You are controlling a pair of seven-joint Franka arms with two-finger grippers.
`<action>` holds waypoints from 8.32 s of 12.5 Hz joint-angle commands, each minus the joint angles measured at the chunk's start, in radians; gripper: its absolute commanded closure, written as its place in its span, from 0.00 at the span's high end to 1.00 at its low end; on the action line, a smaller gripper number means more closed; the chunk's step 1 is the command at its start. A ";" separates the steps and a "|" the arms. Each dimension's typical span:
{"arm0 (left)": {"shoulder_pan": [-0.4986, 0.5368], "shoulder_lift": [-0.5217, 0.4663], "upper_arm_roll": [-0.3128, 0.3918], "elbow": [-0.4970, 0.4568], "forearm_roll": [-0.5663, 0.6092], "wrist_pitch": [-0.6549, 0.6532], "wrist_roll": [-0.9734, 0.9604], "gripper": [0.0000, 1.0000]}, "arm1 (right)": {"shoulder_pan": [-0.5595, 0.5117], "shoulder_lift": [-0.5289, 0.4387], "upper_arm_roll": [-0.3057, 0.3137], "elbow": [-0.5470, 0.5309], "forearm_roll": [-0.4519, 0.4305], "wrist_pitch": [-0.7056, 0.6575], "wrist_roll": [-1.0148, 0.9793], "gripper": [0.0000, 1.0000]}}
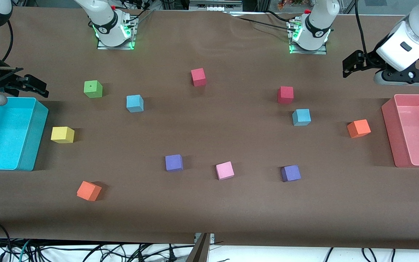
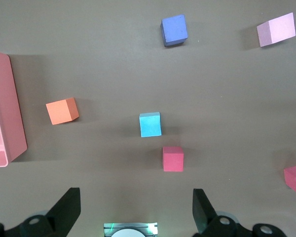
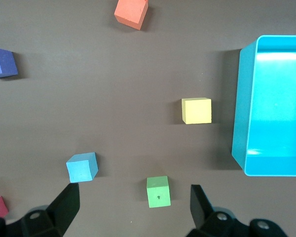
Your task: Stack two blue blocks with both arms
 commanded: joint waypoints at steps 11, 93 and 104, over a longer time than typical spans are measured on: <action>0.000 0.013 0.004 0.027 -0.005 -0.004 -0.009 1.00 | -0.009 0.004 0.008 0.008 0.009 0.005 -0.004 0.99; 0.010 0.013 -0.045 0.044 -0.005 -0.010 -0.070 1.00 | 0.236 0.415 0.332 0.036 -0.022 0.183 0.313 0.25; 0.008 0.011 -0.062 0.044 0.004 -0.014 -0.069 1.00 | 0.504 0.843 0.324 0.499 -0.142 0.353 0.709 0.24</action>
